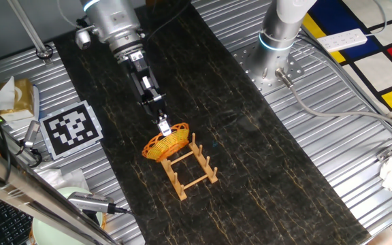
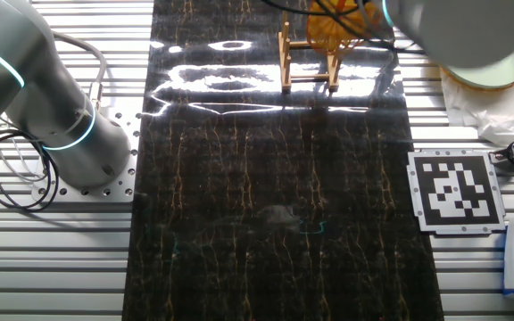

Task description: Put the dish on the dish rack

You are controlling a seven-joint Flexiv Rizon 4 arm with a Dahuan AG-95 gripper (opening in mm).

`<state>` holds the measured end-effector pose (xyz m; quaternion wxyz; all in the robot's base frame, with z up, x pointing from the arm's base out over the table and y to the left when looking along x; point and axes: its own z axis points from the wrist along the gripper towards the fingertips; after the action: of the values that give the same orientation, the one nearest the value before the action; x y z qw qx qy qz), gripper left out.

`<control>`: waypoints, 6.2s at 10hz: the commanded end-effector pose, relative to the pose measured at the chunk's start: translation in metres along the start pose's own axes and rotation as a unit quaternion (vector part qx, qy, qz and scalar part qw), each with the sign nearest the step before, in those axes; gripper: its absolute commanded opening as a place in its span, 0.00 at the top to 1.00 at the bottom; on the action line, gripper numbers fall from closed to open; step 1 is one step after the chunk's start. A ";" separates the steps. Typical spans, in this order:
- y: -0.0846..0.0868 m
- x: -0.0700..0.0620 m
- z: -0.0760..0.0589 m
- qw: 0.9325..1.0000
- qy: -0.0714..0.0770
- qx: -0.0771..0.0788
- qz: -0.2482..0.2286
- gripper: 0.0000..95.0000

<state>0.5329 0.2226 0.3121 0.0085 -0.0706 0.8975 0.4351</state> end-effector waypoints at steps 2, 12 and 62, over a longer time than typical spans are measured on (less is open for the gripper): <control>-0.002 -0.002 0.001 0.993 0.062 0.095 -0.026 1.00; -0.001 -0.002 0.001 0.997 0.046 0.048 0.043 1.00; -0.008 -0.018 0.020 0.958 -0.054 -0.260 0.104 1.00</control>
<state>0.5511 0.2362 0.2952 -0.0068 0.0469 0.7532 0.6561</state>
